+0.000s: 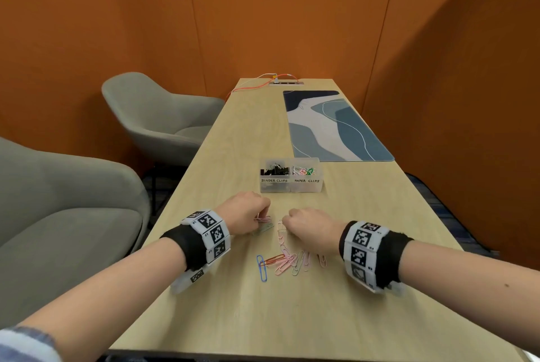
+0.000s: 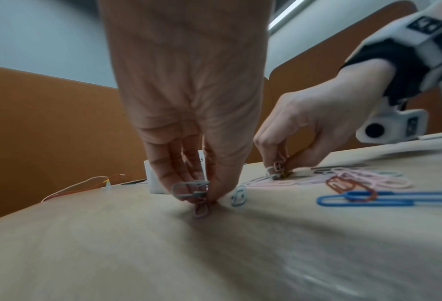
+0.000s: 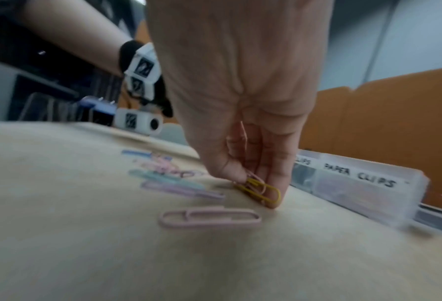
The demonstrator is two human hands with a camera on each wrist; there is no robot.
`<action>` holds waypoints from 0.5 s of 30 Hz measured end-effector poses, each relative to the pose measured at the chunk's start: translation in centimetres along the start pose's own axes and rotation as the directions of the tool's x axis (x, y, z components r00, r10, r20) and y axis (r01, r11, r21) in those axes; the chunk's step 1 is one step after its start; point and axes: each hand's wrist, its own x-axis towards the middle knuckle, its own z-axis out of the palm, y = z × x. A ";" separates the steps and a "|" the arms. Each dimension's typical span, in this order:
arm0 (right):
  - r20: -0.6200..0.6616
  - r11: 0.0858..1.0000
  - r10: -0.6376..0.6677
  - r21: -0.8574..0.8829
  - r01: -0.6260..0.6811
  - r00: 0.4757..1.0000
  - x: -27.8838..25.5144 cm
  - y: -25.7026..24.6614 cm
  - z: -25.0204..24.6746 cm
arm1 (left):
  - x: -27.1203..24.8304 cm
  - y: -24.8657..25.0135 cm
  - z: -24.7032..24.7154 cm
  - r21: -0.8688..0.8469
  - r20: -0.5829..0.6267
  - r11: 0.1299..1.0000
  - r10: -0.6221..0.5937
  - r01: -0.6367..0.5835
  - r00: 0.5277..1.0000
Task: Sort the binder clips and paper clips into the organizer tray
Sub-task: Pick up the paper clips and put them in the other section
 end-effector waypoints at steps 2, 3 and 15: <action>-0.030 0.981 0.065 0.184 -0.059 0.997 0.4 1.5 -0.3 | 0.2 -0.2 0.0 -0.005 -0.003 1.000 0.002 -0.002 1.000; -0.037 0.947 0.126 0.302 -0.109 0.991 0.5 2.4 -0.6 | 0.3 -0.3 0.0 -0.009 -0.006 1.000 0.002 -0.002 1.000; -0.156 0.598 0.585 0.746 -0.293 0.796 6.5 10.8 -4.8 | 1.3 -1.1 -0.6 -0.126 -0.053 0.991 -0.043 0.036 0.998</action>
